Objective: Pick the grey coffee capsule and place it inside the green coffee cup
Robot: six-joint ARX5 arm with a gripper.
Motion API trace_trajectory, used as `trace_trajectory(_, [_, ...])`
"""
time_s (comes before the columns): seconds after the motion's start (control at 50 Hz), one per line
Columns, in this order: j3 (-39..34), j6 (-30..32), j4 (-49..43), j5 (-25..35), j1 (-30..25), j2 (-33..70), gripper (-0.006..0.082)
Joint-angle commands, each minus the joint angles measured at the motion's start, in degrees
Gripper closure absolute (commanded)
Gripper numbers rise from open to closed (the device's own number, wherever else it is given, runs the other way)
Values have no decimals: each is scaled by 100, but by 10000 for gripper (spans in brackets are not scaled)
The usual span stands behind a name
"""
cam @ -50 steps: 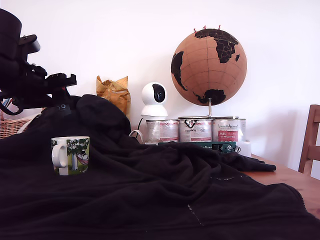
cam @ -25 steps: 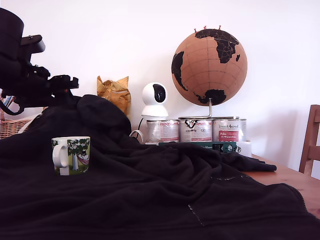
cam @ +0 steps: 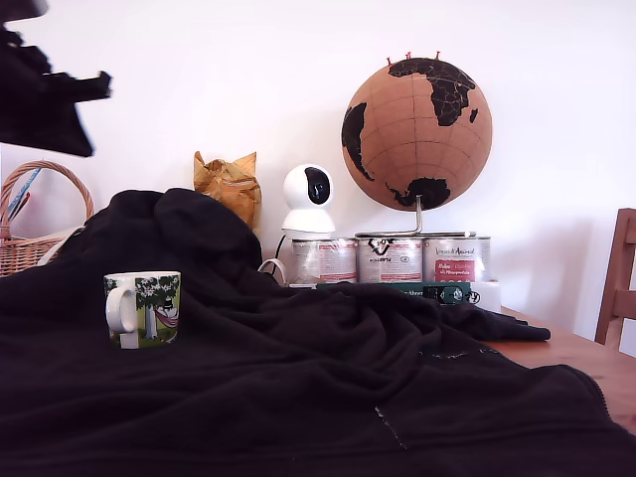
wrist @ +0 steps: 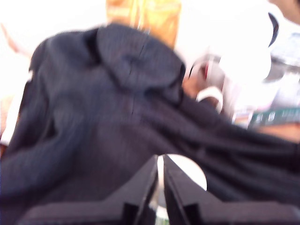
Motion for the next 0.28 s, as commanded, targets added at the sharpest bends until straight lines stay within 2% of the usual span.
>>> trace_trajectory(0.0, [-2, 31, -337, -33, 94, -177, 787])
trace_trajectory(0.26, [-2, 249, -1351, -212, 229, -831, 787])
